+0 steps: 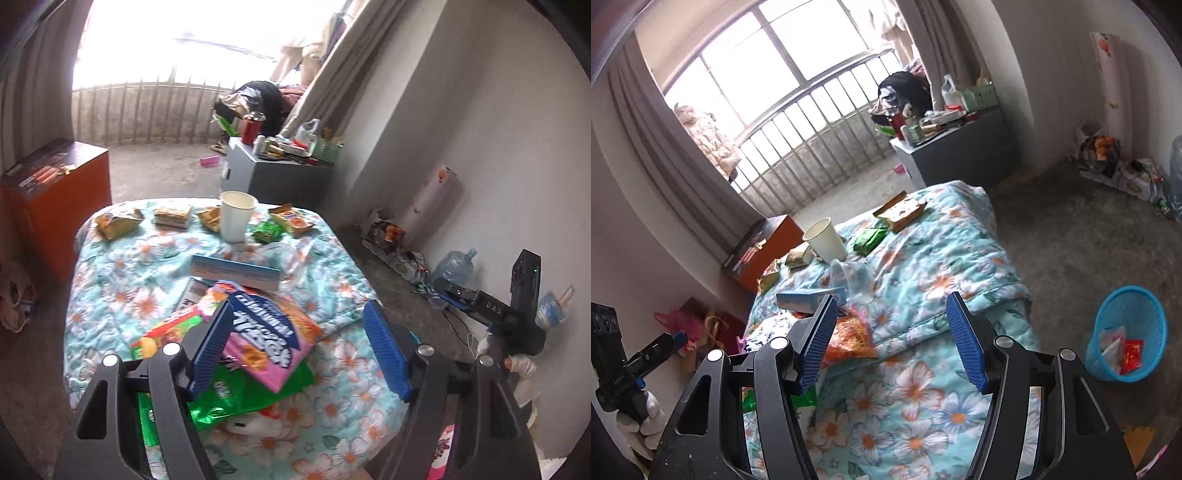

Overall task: Collect trash
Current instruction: 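Move both open tools back to the bed toward the medicine box and container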

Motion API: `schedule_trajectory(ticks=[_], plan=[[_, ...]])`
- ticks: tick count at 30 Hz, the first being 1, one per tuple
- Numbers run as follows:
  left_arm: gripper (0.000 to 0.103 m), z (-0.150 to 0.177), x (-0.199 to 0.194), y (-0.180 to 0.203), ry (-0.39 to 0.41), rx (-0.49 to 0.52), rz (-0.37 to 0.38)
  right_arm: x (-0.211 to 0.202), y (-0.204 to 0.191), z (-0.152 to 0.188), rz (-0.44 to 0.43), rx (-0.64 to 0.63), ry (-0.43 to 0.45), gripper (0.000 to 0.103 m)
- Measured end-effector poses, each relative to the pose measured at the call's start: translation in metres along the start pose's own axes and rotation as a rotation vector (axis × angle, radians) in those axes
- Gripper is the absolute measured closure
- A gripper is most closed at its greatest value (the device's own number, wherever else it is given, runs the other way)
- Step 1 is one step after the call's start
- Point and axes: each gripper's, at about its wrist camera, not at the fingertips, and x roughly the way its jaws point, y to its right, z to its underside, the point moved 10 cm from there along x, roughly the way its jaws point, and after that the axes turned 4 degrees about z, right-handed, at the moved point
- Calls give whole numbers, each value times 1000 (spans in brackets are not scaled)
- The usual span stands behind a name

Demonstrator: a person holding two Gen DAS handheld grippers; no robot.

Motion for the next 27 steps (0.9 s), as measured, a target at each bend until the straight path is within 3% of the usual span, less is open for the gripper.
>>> schedule_trajectory(ticks=[4,11,18,27], plan=[[32,0,-20,-55,27,-80,-106,27,-36,1,-27,-17,-73,44],[31,0,-39,-105,58,-171,-159,59,-82,-6,-39,-52,-137,44],[29,-3,-32,-131,56,-249,-149,89,-93,-19,19,-89,-157,44],[28,-20,-22,-144,89,-273,-115,121,-72,-25,116,-65,-173,44]])
